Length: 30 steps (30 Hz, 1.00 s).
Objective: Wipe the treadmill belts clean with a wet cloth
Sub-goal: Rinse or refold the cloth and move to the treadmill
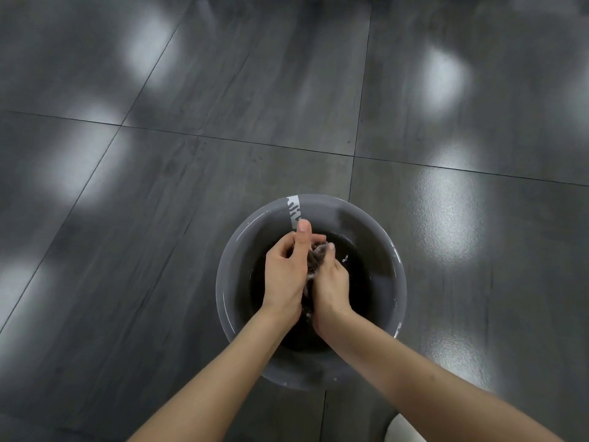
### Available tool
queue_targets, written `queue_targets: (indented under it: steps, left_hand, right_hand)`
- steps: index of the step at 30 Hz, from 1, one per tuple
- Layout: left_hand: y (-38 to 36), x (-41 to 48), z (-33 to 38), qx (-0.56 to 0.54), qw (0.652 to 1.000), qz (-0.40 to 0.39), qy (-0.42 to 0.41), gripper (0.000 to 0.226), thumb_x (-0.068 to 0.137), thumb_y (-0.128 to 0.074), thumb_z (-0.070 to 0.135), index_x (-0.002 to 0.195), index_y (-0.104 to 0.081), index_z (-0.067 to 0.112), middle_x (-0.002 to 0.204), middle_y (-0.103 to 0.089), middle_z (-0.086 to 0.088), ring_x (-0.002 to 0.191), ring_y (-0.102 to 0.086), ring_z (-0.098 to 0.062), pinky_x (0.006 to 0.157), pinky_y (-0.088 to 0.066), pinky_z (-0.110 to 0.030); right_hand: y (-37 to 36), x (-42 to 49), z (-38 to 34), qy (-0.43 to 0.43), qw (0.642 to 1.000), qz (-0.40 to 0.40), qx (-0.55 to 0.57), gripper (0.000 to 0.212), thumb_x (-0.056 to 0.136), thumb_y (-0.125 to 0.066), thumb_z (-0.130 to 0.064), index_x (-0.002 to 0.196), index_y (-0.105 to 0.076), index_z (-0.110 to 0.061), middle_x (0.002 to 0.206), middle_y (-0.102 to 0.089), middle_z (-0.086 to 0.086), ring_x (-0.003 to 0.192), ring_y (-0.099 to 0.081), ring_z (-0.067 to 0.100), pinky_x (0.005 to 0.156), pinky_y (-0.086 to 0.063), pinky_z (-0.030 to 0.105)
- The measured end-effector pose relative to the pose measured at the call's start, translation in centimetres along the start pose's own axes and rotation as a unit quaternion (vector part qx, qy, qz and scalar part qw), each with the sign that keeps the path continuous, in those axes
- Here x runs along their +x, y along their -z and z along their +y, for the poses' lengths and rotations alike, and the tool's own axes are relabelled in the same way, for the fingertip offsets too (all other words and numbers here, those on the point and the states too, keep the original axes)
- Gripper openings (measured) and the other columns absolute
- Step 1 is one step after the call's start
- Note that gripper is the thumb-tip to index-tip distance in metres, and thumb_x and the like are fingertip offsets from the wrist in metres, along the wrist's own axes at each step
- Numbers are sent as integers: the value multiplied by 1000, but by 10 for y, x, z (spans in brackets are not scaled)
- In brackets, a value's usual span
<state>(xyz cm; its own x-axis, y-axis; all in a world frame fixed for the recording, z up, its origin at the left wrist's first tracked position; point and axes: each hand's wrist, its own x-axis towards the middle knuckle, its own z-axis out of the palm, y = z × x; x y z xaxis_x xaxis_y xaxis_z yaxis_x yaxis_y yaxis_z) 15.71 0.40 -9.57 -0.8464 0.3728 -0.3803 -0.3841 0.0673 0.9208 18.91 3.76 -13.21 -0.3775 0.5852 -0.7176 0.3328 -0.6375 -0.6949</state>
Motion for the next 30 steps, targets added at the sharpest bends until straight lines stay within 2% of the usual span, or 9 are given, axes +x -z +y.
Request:
queue_targets:
  steps: [5,9,14,17,19,21,23,26,30]
  left_hand:
    - [-10,2,2,-7,997,75,2,57,86,-56,46,72,-57,-9,61,-56,-11,59,-55,-15,62,-50,-24]
    - [-12,6,1,1,994,108,25,46,91,-55,41,61,-54,6,51,-53,0,49,-52,-8,56,-48,-18]
    - [-10,12,0,-6,992,122,39,40,94,-54,34,66,-53,5,56,-45,-7,49,-44,-11,47,-43,-18]
    - [-9,13,-1,10,991,132,34,46,94,-55,32,55,-44,10,48,-38,-1,43,-37,-8,45,-39,-20]
    - [-8,14,0,-7,987,153,38,49,94,-56,30,50,-42,13,43,-37,4,42,-37,-8,45,-38,-21]
    - [-8,18,4,-51,982,178,43,50,93,-57,31,49,-40,14,41,-38,7,42,-38,-8,48,-39,-22]
    - [-6,21,9,-111,972,202,49,50,93,-56,33,50,-40,13,41,-40,7,42,-41,-8,53,-42,-25]
    - [-3,22,13,-154,968,190,44,49,94,-53,38,53,-44,14,46,-45,7,50,-46,-9,64,-47,-30]
    - [8,23,1,-22,992,112,-54,36,98,-40,40,75,-58,18,58,-51,6,61,-51,-7,71,-47,-30]
  right_hand:
    - [0,-1,7,84,994,48,-47,50,99,-29,-53,80,-66,-25,82,-72,-3,84,-68,20,86,-52,46]
    - [2,-1,8,127,986,51,-98,52,100,-26,-51,78,-64,-22,78,-70,-1,79,-67,20,81,-53,48]
    - [8,-5,-1,186,966,49,-171,48,103,-25,-41,71,-56,-21,72,-64,-1,69,-60,13,68,-44,32]
    - [7,-3,3,197,960,43,-196,48,102,-26,-42,74,-57,-20,74,-64,0,71,-61,15,70,-47,35]
    - [6,-3,7,170,975,11,-143,44,100,-33,-48,83,-60,-18,81,-68,3,79,-66,19,77,-53,42]
    - [9,-3,2,77,996,-43,-18,40,96,-42,-52,99,-60,-16,94,-70,6,88,-68,20,79,-56,41]
    - [16,2,-5,-37,993,-88,69,48,94,-43,-57,109,-62,-17,101,-72,5,95,-68,20,82,-54,39]
    - [20,9,-13,-181,970,-96,131,59,91,-37,-66,113,-66,-20,107,-71,10,104,-63,29,97,-45,51]
    - [14,7,-30,-213,949,-112,204,62,94,-35,-62,121,-61,-12,109,-69,18,96,-65,34,74,-53,47]
